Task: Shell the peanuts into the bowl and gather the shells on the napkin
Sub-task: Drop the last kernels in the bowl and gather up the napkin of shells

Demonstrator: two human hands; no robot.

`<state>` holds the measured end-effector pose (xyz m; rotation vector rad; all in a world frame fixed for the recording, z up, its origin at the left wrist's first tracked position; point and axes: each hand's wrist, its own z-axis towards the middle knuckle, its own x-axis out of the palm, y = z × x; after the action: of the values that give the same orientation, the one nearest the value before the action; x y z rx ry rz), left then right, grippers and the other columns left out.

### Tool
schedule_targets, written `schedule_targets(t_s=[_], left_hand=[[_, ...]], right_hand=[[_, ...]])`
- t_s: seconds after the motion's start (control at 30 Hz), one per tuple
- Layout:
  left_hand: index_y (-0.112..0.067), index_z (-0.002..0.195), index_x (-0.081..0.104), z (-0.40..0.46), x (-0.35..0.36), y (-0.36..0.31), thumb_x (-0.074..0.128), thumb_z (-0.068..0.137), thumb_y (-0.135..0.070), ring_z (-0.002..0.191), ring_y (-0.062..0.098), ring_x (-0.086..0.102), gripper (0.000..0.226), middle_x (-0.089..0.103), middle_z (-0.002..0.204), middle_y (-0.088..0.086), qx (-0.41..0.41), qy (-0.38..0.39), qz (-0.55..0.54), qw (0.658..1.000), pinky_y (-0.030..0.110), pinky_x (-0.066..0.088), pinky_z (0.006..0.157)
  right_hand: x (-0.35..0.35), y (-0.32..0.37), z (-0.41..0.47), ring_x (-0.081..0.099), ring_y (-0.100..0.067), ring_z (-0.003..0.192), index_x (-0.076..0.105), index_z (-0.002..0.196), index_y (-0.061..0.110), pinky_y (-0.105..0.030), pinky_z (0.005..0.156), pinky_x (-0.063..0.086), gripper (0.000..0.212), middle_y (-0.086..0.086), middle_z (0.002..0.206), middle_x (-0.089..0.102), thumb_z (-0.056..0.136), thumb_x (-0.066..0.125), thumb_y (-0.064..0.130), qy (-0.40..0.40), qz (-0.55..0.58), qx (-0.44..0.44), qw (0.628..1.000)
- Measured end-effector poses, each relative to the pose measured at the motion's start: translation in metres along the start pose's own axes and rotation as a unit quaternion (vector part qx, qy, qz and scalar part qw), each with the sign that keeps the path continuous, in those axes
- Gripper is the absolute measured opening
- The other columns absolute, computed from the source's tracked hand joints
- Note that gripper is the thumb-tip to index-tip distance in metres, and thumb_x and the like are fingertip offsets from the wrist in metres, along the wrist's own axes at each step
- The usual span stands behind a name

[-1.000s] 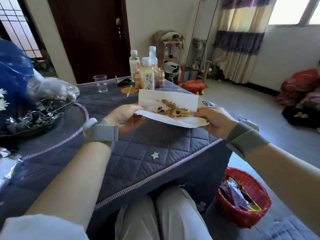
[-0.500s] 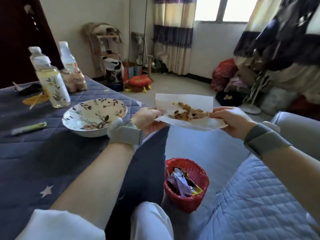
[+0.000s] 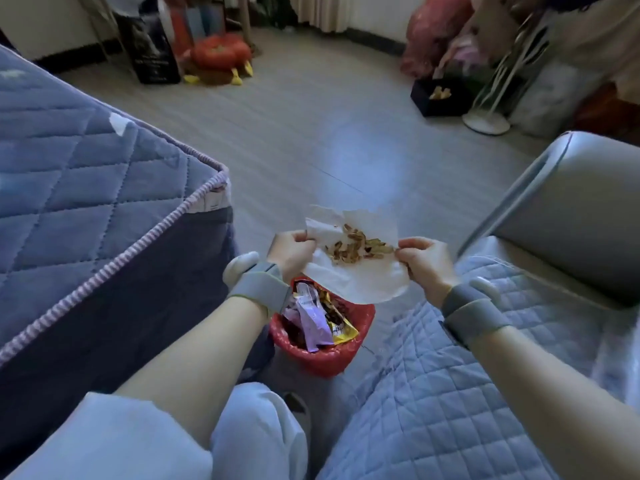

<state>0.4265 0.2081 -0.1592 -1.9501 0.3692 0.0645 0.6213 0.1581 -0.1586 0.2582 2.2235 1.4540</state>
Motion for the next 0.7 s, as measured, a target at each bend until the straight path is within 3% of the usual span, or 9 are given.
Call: schedule_targets(t_s=[0.17, 0.27, 0.33, 0.4, 0.47, 0.57, 0.63, 0.7], left_hand=[[-0.019, 0.065, 0.064, 0.061, 0.024, 0.059, 0.05, 0.071, -0.021, 0.067, 0.021, 0.046, 0.015, 0.056, 0.065, 0.004, -0.049, -0.022, 0.078, 0.996, 0.028, 0.036, 0.064], [-0.018, 0.07, 0.062, 0.082, 0.032, 0.09, 0.046, 0.068, -0.023, 0.069, 0.019, 0.046, 0.017, 0.053, 0.072, 0.006, -0.057, -0.03, 0.121, 0.991, 0.029, 0.036, 0.066], [-0.019, 0.07, 0.054, 0.095, 0.036, 0.108, 0.047, 0.076, -0.018, 0.067, 0.018, 0.04, 0.01, 0.046, 0.069, 0.008, -0.067, -0.029, 0.152, 0.986, 0.031, 0.031, 0.062], [-0.013, 0.063, 0.047, 0.113, 0.04, 0.131, 0.044, 0.084, -0.01, 0.061, 0.02, 0.034, 0.022, 0.038, 0.06, 0.005, -0.084, -0.028, 0.174, 0.981, 0.03, 0.027, 0.057], [-0.013, 0.061, 0.047, 0.119, 0.038, 0.145, 0.043, 0.085, -0.006, 0.058, 0.019, 0.035, 0.026, 0.039, 0.057, 0.001, -0.098, -0.024, 0.19, 0.977, 0.029, 0.027, 0.055], [-0.005, 0.092, 0.064, 0.132, 0.038, 0.167, 0.044, 0.088, -0.01, 0.077, 0.024, 0.051, 0.021, 0.058, 0.08, 0.007, -0.115, -0.017, 0.221, 0.968, 0.033, 0.039, 0.068], [-0.004, 0.104, 0.063, 0.139, 0.035, 0.182, 0.044, 0.089, -0.012, 0.088, 0.029, 0.056, 0.025, 0.063, 0.094, 0.013, -0.131, -0.016, 0.24, 0.962, 0.033, 0.041, 0.076], [-0.008, 0.115, 0.059, 0.142, 0.033, 0.193, 0.042, 0.092, -0.013, 0.105, 0.033, 0.056, 0.03, 0.064, 0.114, 0.015, -0.144, 0.001, 0.272, 0.951, 0.031, 0.041, 0.083]], right_hand=[[0.036, -0.075, 0.052, 0.045, -0.012, 0.05, 0.069, 0.083, 0.012, -0.024, 0.051, 0.037, 0.024, 0.003, 0.058, 0.054, 0.081, 0.048, 0.0, -0.008, -0.064, 0.033, 0.997], [0.052, -0.107, 0.062, 0.05, -0.016, 0.06, 0.067, 0.082, 0.021, -0.025, 0.057, 0.04, 0.025, 0.001, 0.066, 0.059, 0.08, 0.048, 0.005, 0.001, -0.089, 0.046, 0.995], [0.064, -0.13, 0.073, 0.053, -0.019, 0.067, 0.065, 0.079, 0.026, -0.029, 0.063, 0.043, 0.025, -0.002, 0.076, 0.063, 0.079, 0.048, 0.007, 0.011, -0.109, 0.069, 0.992], [0.078, -0.155, 0.084, 0.056, -0.023, 0.074, 0.067, 0.083, 0.023, -0.032, 0.066, 0.046, 0.026, -0.005, 0.084, 0.064, 0.08, 0.048, 0.005, 0.018, -0.11, 0.097, 0.989], [0.087, -0.167, 0.085, 0.061, -0.025, 0.087, 0.07, 0.091, 0.016, -0.036, 0.081, 0.052, 0.025, -0.008, 0.095, 0.068, 0.081, 0.05, 0.003, 0.013, -0.118, 0.113, 0.986], [0.101, -0.187, 0.092, 0.061, -0.023, 0.094, 0.069, 0.099, 0.012, -0.036, 0.089, 0.05, 0.026, -0.008, 0.106, 0.069, 0.082, 0.05, 0.004, 0.021, -0.138, 0.133, 0.981], [0.11, -0.198, 0.094, 0.058, -0.019, 0.089, 0.068, 0.102, 0.013, -0.033, 0.083, 0.048, 0.028, -0.008, 0.109, 0.068, 0.083, 0.049, 0.005, 0.051, -0.139, 0.144, 0.978], [0.117, -0.204, 0.094, 0.058, -0.02, 0.096, 0.064, 0.11, 0.012, -0.032, 0.086, 0.045, 0.03, -0.008, 0.117, 0.066, 0.086, 0.047, 0.008, 0.091, -0.16, 0.152, 0.971]])
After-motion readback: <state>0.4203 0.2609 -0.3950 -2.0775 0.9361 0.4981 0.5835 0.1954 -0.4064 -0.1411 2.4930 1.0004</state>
